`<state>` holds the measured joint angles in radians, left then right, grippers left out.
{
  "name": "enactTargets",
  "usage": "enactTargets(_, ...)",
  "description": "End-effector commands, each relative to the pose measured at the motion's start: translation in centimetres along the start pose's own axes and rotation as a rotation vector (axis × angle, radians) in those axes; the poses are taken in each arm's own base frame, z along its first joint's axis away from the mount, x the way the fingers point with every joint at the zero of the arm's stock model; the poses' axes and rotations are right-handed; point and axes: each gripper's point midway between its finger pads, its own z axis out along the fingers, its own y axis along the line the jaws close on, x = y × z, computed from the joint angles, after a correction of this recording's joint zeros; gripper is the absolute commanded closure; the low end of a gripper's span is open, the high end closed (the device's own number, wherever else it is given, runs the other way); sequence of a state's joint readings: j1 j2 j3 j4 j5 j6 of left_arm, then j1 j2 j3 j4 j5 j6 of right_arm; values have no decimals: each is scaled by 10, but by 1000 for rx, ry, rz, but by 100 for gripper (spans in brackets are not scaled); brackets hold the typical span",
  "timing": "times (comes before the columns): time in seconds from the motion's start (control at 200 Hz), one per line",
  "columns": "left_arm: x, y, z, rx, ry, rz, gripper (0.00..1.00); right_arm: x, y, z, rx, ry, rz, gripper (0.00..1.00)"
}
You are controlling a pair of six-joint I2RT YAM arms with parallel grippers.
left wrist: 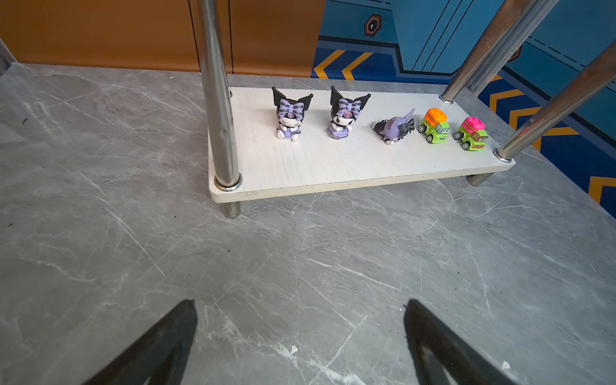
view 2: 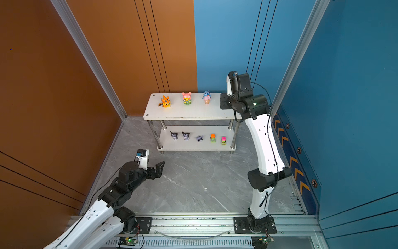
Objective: Organize plastic toys on shelves
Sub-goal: Place the plastic toy on the shelf.
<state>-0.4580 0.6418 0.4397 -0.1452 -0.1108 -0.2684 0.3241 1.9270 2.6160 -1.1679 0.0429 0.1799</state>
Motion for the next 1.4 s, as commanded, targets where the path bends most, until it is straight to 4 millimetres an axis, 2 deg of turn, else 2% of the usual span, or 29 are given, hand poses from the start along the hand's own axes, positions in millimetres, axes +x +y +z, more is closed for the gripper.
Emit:
enactTargets(0.0,0,0,1,12,-8,10,2,10,-3,8,-31,59,24,75)
enactTargets(0.215,0,0,5,13,-4,10,2,14,-14,32,-25,87,52,76)
enactTargets(0.506,-1,2,8,17,-1,-3,2,19,-19,49,-6,107,48,76)
enactTargets(1.256,-2,3,9,22,-2,-15,2,27,-22,48,10,137,44,71)
enactTargets(1.291,-2,3,8,22,0,-15,2,34,-23,62,15,166,45,70)
enactTargets(1.392,-2,3,8,22,-1,-15,2,35,-23,62,15,169,48,67)
